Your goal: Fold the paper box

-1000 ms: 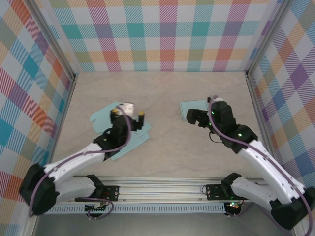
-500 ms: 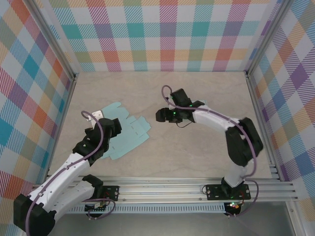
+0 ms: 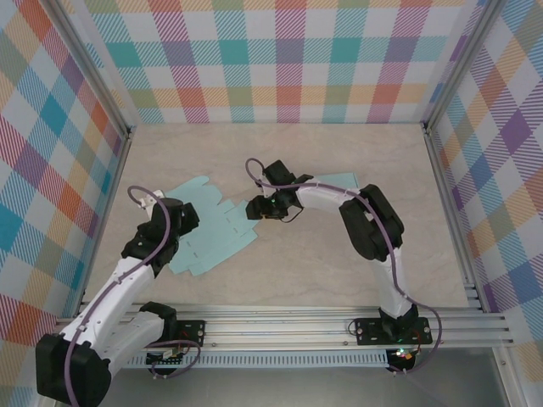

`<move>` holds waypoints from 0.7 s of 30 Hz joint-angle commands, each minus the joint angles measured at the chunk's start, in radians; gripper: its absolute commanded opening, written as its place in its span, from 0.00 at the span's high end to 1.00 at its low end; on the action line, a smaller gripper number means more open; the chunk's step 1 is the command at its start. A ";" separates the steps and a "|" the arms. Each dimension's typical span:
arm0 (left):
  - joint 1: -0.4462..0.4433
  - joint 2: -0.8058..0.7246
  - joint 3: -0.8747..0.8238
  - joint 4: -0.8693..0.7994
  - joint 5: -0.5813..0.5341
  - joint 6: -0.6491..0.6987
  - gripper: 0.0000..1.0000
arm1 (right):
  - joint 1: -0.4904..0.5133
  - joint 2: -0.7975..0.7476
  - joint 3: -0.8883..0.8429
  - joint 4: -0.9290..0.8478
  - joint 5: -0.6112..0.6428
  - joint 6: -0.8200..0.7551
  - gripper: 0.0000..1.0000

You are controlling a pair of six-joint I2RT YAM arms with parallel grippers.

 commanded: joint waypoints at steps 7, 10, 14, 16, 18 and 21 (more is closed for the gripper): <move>0.039 0.074 0.025 0.076 0.146 0.044 0.00 | 0.027 0.061 0.039 0.040 -0.046 -0.016 0.67; 0.042 0.097 0.048 0.084 0.176 0.057 0.00 | 0.027 0.053 0.039 0.042 -0.026 -0.051 0.88; 0.050 0.130 0.086 0.120 0.221 0.081 0.00 | 0.025 0.014 0.050 -0.002 0.043 -0.147 1.00; 0.054 0.140 0.104 0.150 0.251 0.100 0.00 | 0.024 -0.029 0.043 -0.023 0.088 -0.207 1.00; 0.054 0.148 0.125 0.191 0.295 0.138 0.00 | 0.017 -0.092 0.022 -0.038 0.124 -0.285 1.00; 0.054 0.173 0.177 0.253 0.385 0.224 0.00 | 0.002 -0.192 -0.009 -0.069 0.155 -0.402 1.00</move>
